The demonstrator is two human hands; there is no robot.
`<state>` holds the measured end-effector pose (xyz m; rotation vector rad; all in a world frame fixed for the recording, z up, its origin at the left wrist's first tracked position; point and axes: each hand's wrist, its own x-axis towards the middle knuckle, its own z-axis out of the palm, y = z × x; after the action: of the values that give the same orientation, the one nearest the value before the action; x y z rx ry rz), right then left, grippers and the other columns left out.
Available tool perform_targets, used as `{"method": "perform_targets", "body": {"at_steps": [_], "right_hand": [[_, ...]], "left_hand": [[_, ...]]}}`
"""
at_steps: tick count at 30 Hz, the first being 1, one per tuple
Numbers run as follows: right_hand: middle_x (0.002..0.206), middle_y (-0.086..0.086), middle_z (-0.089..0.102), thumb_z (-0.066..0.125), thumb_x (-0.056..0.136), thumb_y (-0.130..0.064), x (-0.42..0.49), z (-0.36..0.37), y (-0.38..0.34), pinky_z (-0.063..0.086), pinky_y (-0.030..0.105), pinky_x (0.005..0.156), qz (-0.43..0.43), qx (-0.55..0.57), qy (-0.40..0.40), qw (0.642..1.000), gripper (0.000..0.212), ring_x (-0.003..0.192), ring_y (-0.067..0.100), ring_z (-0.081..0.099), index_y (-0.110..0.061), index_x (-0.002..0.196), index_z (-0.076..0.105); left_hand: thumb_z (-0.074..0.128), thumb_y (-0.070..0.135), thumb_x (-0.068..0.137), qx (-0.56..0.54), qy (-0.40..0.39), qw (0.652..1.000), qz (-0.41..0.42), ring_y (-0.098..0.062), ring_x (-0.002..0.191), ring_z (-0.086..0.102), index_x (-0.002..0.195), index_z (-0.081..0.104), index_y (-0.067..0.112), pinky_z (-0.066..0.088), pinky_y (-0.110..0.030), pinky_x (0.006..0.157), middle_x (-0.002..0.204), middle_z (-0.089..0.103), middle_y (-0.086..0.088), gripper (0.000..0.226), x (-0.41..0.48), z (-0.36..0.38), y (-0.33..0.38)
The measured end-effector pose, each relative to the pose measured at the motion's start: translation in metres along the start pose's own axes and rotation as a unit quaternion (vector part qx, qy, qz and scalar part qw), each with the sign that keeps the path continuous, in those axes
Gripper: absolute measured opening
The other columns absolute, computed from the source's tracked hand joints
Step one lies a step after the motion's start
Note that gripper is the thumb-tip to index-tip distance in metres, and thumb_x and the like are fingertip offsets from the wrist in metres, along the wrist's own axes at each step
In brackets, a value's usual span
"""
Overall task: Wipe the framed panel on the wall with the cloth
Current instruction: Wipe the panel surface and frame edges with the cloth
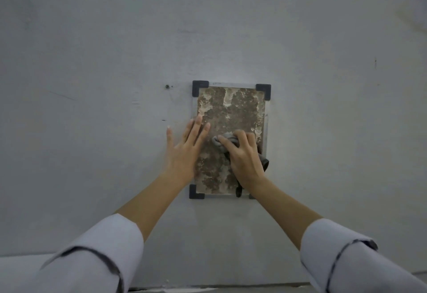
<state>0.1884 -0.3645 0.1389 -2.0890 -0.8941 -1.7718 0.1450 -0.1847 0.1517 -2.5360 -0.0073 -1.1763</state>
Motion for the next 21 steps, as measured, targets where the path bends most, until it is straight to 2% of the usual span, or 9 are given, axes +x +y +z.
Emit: {"method": "perform_targets", "body": {"at_steps": [2, 5, 8, 10, 12, 16, 18, 21], "right_hand": [[0.114, 0.017, 0.051, 0.061, 0.073, 0.006, -0.015, 0.008, -0.007, 0.049, 0.045, 0.079, -0.018, -0.007, -0.012, 1.0, 0.057, 0.094, 0.032, 0.045, -0.016, 0.125, 0.06], [0.117, 0.015, 0.051, 0.066, 0.072, 0.004, -0.059, 0.018, -0.013, 0.05, 0.047, 0.078, -0.096, 0.004, -0.088, 0.991, 0.061, 0.098, 0.033, 0.045, -0.015, 0.128, 0.056], [0.11, 0.013, 0.051, 0.064, 0.081, 0.0, -0.083, 0.02, -0.018, 0.05, 0.046, 0.076, -0.113, 0.03, -0.14, 0.983, 0.049, 0.097, 0.031, 0.046, -0.015, 0.127, 0.055], [0.105, 0.011, 0.05, 0.055, 0.088, -0.004, -0.074, 0.015, -0.019, 0.048, 0.044, 0.074, -0.112, 0.048, -0.144, 0.982, 0.036, 0.093, 0.029, 0.045, -0.014, 0.123, 0.058], [0.106, 0.011, 0.051, 0.05, 0.091, -0.008, -0.055, 0.009, -0.02, 0.048, 0.041, 0.075, -0.09, 0.057, -0.124, 0.987, 0.032, 0.093, 0.027, 0.044, -0.013, 0.12, 0.06], [0.11, 0.015, 0.052, 0.067, 0.078, 0.002, -0.024, 0.013, -0.024, 0.049, 0.042, 0.08, -0.003, 0.044, -0.051, 0.998, 0.046, 0.093, 0.03, 0.045, -0.011, 0.121, 0.061], [0.111, 0.016, 0.052, 0.067, 0.078, 0.001, -0.034, 0.02, -0.03, 0.049, 0.043, 0.082, -0.015, 0.03, -0.052, 0.998, 0.048, 0.095, 0.031, 0.046, -0.011, 0.124, 0.059], [0.115, 0.015, 0.049, 0.062, 0.078, 0.003, -0.069, 0.025, -0.038, 0.05, 0.045, 0.082, -0.077, 0.042, -0.111, 0.99, 0.056, 0.098, 0.032, 0.046, -0.011, 0.131, 0.052]], "left_hand": [[0.079, 0.042, 0.073, -0.004, 0.005, 1.0, -0.003, -0.02, 0.148, -0.015, 0.149, -0.025, 0.019, 0.009, -0.065, 0.111, 0.157, -0.029, -0.003, 0.13, -0.005, 0.005, 0.0], [0.071, 0.037, 0.083, -0.003, -0.001, 1.0, -0.002, -0.019, 0.147, -0.018, 0.148, -0.028, 0.016, 0.008, -0.063, 0.112, 0.156, -0.032, -0.001, 0.12, -0.009, 0.007, 0.003], [0.073, 0.052, 0.076, 0.001, -0.017, 1.0, -0.003, -0.018, 0.146, -0.019, 0.147, -0.028, 0.015, 0.006, -0.062, 0.113, 0.155, -0.033, 0.0, 0.13, -0.014, 0.003, 0.005], [0.073, 0.05, 0.077, -0.004, -0.015, 1.0, 0.0, -0.018, 0.147, -0.018, 0.148, -0.028, 0.015, 0.007, -0.062, 0.113, 0.156, -0.033, 0.0, 0.128, -0.018, 0.006, 0.006], [0.074, 0.045, 0.079, -0.016, 0.004, 1.0, -0.004, -0.017, 0.147, -0.016, 0.149, -0.025, 0.016, 0.007, -0.062, 0.113, 0.157, -0.03, 0.001, 0.124, -0.019, 0.011, 0.004], [0.078, 0.044, 0.073, -0.028, 0.018, 0.999, -0.003, -0.016, 0.149, -0.009, 0.151, -0.018, 0.017, 0.009, -0.063, 0.112, 0.16, -0.022, 0.002, 0.128, -0.017, 0.019, 0.001], [0.078, 0.045, 0.073, -0.03, 0.014, 0.999, 0.0, -0.016, 0.148, -0.01, 0.151, -0.02, 0.017, 0.008, -0.063, 0.112, 0.159, -0.024, 0.002, 0.128, -0.017, 0.02, 0.0], [0.073, 0.047, 0.078, -0.027, -0.005, 1.0, 0.007, -0.017, 0.147, -0.017, 0.148, -0.027, 0.017, 0.004, -0.063, 0.113, 0.156, -0.031, 0.001, 0.125, -0.019, 0.018, 0.001]]}}
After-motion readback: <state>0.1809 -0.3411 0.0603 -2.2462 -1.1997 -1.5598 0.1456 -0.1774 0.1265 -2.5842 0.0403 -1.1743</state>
